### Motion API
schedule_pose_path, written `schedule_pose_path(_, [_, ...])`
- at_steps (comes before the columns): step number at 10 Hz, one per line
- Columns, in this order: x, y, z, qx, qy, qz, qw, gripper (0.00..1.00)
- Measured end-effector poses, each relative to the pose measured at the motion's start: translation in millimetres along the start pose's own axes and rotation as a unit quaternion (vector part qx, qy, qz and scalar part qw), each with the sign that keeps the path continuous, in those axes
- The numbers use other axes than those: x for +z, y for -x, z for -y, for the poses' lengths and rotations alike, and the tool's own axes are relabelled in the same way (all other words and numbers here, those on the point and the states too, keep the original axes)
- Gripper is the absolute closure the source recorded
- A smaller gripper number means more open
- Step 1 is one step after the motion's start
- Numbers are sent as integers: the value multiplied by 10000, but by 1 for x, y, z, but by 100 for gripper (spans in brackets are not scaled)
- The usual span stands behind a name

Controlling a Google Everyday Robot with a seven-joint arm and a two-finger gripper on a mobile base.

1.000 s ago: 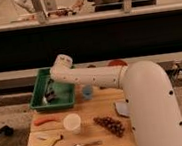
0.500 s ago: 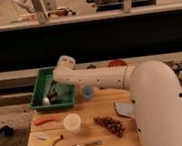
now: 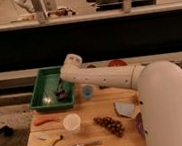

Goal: Wipe tray with brush

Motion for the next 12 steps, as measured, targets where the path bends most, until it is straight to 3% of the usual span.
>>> schedule_pose_path(4, [9, -19, 3, -26, 41, -170, 9998, 100])
schedule_pose_path(12, [93, -41, 50, -401, 13, -137, 9991, 100])
